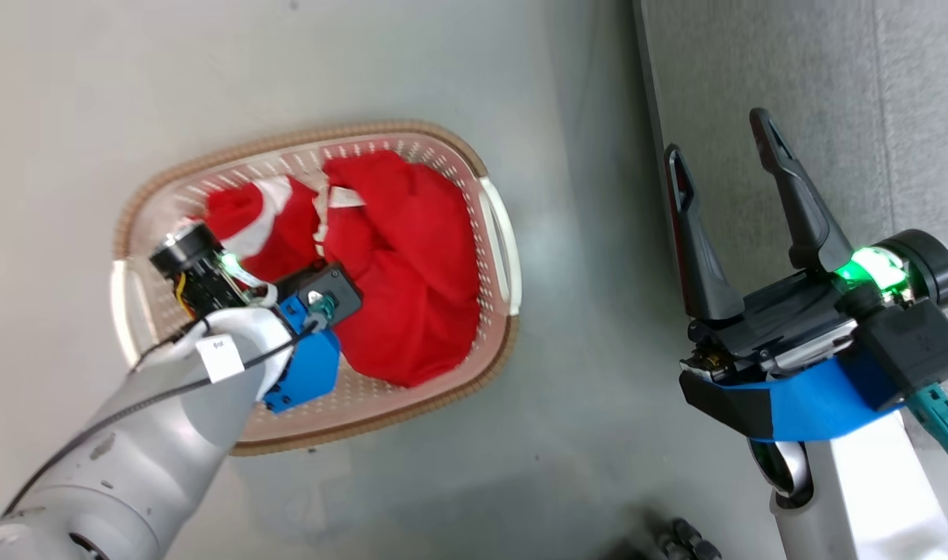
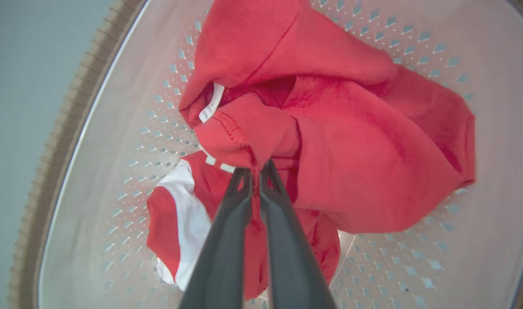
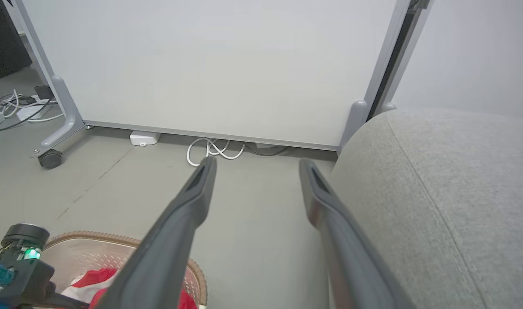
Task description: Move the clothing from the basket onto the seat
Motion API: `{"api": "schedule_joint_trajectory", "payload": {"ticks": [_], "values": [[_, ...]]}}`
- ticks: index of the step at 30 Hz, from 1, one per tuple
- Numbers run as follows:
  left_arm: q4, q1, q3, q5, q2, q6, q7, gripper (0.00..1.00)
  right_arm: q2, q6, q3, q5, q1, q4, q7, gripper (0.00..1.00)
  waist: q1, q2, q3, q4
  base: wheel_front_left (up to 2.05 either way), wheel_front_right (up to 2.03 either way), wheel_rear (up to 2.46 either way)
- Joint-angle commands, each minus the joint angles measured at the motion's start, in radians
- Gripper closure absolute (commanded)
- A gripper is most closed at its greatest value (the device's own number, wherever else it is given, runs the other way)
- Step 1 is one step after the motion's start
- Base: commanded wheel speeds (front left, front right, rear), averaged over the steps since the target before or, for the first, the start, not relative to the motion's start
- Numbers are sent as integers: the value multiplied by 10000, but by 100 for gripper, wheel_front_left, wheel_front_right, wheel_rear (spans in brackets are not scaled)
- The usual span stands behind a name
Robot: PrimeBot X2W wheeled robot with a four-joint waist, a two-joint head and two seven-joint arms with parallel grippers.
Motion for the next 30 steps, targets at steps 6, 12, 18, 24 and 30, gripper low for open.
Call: {"api": "schedule_joint_trajectory", "payload": {"ticks": [6,12,18,24,30], "values": [[-311,510,-18,-879,-177,-8,-451,100,-30,5,-111,-111,216,411,-38,0,1,0,-1489,633,0,0,0],[-716,895,56,-1714,-209,-8,-588,100,-32,5,-163,-139,506,760,-37,0,1,0,-2521,949,0,0,0],[-1766,1298,585,-2057,33,-8,-593,100,-29,5,-219,-98,847,1019,-38,0,1,0,-3487,1168,0,0,0],[-2856,1837,1506,-1894,236,81,-598,100,-30,5,-297,-27,1201,1241,-38,0,1,0,-4384,1345,0,0,0],[-3966,2427,2469,-1560,343,199,-598,100,-30,5,-394,5,1635,1453,-37,0,1,0,-5251,1571,0,0,0]]}}
